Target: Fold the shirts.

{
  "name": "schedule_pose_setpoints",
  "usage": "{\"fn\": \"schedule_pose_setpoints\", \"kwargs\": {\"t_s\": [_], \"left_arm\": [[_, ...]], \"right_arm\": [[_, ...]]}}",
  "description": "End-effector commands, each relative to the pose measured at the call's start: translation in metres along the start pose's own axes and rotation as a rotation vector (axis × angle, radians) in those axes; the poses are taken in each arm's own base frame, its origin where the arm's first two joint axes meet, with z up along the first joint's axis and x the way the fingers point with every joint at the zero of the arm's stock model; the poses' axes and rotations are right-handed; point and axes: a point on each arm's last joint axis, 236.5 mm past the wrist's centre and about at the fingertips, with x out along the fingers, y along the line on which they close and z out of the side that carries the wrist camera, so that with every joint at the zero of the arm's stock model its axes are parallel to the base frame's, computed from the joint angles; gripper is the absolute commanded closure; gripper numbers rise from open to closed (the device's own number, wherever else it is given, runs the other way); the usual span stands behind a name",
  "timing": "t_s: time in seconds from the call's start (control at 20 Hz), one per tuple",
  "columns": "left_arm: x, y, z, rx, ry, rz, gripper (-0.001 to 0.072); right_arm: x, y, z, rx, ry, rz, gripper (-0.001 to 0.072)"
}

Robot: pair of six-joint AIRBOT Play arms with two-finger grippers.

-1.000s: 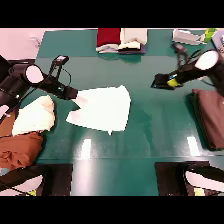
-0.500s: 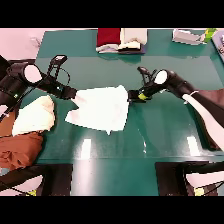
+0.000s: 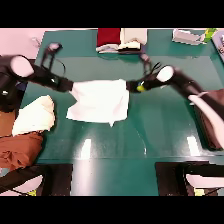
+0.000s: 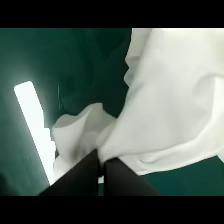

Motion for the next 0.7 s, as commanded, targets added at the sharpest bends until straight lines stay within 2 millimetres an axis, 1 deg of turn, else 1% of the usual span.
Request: {"fn": "schedule_pose_setpoints", "kwargs": {"t_s": [0.0,0.05,0.1,0.15,0.2,0.25,0.3,0.35,0.4,0.45,0.5,0.55,0.6,0.65], "left_arm": [[-0.098,-0.019,0.062,0.050,-0.270,-0.012,0.0684],[-0.137,-0.028,0.078,0.065,-0.367,-0.021,0.0684],[-0.179,-0.037,0.089,0.081,-0.466,-0.031,0.0684],[-0.217,-0.045,0.097,0.095,-0.552,-0.041,0.0684],[-0.248,-0.052,0.100,0.107,-0.622,-0.049,0.0684],[-0.274,-0.058,0.101,0.118,-0.680,-0.058,0.0684],[-0.293,-0.063,0.101,0.126,-0.721,-0.067,0.0684],[-0.306,-0.068,0.101,0.132,-0.747,-0.079,0.0684],[-0.313,-0.072,0.101,0.135,-0.759,-0.095,0.0684],[-0.312,-0.075,0.101,0.135,-0.757,-0.111,0.0684],[-0.306,-0.078,0.100,0.134,-0.732,-0.125,0.0685],[-0.294,-0.077,0.099,0.131,-0.695,-0.129,0.0684],[-0.277,-0.075,0.097,0.127,-0.641,-0.130,0.0685],[-0.257,-0.072,0.094,0.122,-0.579,-0.129,0.0684]], "right_arm": [[-0.119,0.027,0.062,-0.151,-0.237,-0.025,0.0691],[-0.164,0.039,0.077,-0.203,-0.312,-0.044,0.0692],[-0.204,0.050,0.086,-0.243,-0.377,-0.061,0.0692],[-0.245,0.063,0.091,-0.281,-0.439,-0.071,0.0692],[-0.279,0.075,0.092,-0.309,-0.493,-0.074,0.0692],[-0.311,0.090,0.090,-0.336,-0.551,-0.067,0.0692],[-0.338,0.102,0.088,-0.357,-0.601,-0.056,0.0693],[-0.364,0.113,0.085,-0.376,-0.652,-0.045,0.0693],[-0.382,0.121,0.083,-0.390,-0.688,-0.038,0.0693],[-0.395,0.127,0.080,-0.400,-0.709,-0.032,0.0693],[-0.402,0.130,0.077,-0.406,-0.715,-0.030,0.0693],[-0.400,0.130,0.076,-0.397,-0.699,-0.028,0.0693],[-0.391,0.126,0.073,-0.380,-0.658,-0.030,0.0693],[-0.374,0.118,0.067,-0.367,-0.584,-0.040,0.0693]]}}
